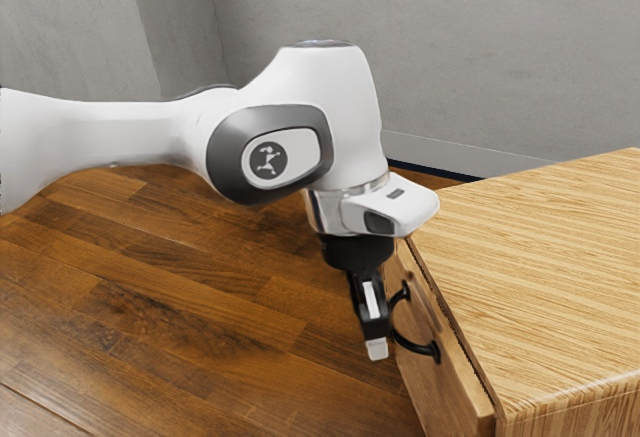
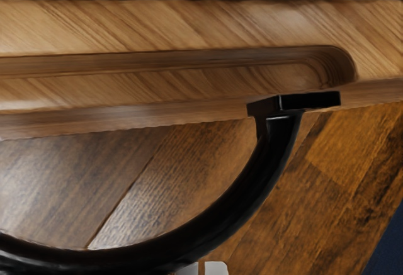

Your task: Push the drawer handle with one arm to close the drawer

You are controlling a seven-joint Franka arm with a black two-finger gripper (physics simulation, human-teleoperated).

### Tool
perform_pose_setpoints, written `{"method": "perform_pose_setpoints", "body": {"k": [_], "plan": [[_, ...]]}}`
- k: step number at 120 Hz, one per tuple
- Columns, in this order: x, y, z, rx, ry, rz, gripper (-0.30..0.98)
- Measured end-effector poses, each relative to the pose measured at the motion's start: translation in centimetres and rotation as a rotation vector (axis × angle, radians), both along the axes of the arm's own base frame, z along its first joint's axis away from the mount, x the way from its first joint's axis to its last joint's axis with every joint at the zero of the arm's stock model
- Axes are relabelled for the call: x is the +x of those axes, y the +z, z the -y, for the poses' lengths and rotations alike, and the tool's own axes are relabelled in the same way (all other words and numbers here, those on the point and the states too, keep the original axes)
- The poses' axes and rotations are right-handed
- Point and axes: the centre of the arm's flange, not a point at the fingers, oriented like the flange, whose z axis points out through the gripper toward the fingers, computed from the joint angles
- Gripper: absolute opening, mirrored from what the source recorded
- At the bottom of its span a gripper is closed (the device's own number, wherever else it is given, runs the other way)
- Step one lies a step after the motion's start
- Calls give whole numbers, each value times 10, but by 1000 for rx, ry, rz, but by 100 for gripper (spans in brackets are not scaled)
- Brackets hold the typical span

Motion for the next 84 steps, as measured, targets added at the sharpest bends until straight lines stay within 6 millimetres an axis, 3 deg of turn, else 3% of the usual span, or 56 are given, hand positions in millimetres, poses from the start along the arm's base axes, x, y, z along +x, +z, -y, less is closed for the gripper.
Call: {"method": "perform_pose_setpoints", "body": {"k": [29, 40, 48, 57, 60, 66, 70, 76, 84], "plan": [[20, 9, 8, -29, -6, 26, -5], [51, 4, -24, -22, 65, 37, -8], [70, 16, -55, -31, 135, 66, -9], [74, 52, -90, -29, 207, 141, -10], [59, 68, -80, -30, 186, 171, -10], [9, 98, -38, -34, 84, 221, -10], [-7, 117, -32, -35, 59, 237, -10], [-15, 143, -38, -18, 50, 253, -10], [-12, 178, -69, 22, 79, 256, 5]]}}
